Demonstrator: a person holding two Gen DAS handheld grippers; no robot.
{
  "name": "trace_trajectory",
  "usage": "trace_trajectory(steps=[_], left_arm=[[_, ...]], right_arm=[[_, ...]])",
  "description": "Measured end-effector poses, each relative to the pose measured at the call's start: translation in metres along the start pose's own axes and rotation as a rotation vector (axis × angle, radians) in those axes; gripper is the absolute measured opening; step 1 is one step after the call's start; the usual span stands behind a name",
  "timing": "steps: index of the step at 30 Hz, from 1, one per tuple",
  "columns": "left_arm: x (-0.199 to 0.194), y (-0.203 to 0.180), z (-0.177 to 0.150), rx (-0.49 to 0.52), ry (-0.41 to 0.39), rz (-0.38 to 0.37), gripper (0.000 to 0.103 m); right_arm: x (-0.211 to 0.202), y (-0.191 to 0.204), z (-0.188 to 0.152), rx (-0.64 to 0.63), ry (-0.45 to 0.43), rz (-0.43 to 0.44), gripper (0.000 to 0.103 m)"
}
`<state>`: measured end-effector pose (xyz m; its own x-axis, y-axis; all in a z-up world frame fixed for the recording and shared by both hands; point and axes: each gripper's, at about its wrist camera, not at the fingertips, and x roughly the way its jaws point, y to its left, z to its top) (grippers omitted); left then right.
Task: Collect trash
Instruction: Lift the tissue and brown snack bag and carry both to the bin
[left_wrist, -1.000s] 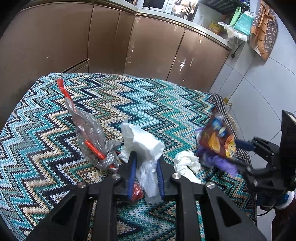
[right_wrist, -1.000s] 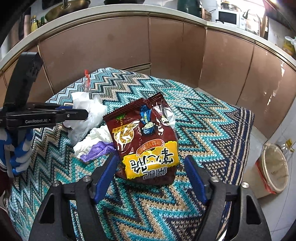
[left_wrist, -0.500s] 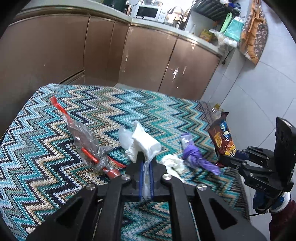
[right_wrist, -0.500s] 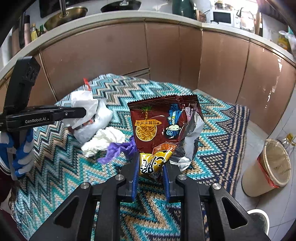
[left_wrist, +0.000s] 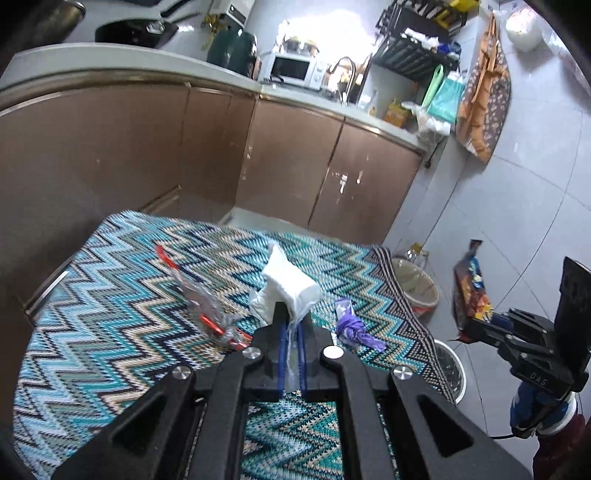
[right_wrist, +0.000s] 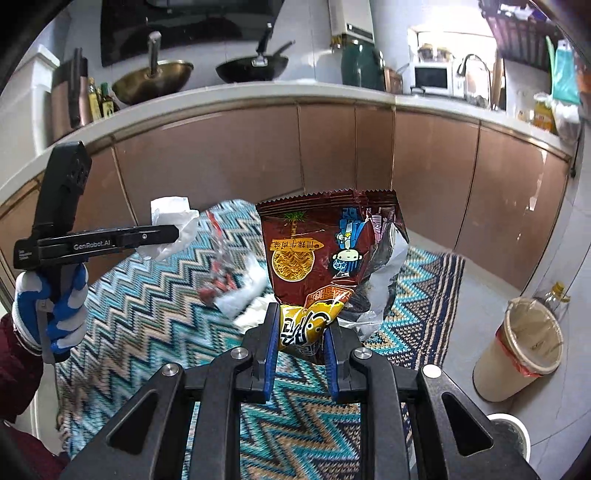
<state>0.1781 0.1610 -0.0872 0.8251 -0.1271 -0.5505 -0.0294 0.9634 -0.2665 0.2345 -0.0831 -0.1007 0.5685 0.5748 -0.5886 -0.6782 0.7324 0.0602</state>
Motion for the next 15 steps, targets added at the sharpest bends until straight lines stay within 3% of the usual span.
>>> trace_trajectory(steps=[7, 15], left_arm=[[-0.048, -0.012, 0.008, 0.020, -0.074, -0.002, 0.005], [-0.086, -0.053, 0.012, 0.079, -0.128, -0.048, 0.005]], right_arm=[[-0.053, 0.019, 0.006, -0.010, -0.086, -0.017, 0.021], [-0.111, 0.030, -0.002, 0.004, -0.168, -0.065, 0.021]])
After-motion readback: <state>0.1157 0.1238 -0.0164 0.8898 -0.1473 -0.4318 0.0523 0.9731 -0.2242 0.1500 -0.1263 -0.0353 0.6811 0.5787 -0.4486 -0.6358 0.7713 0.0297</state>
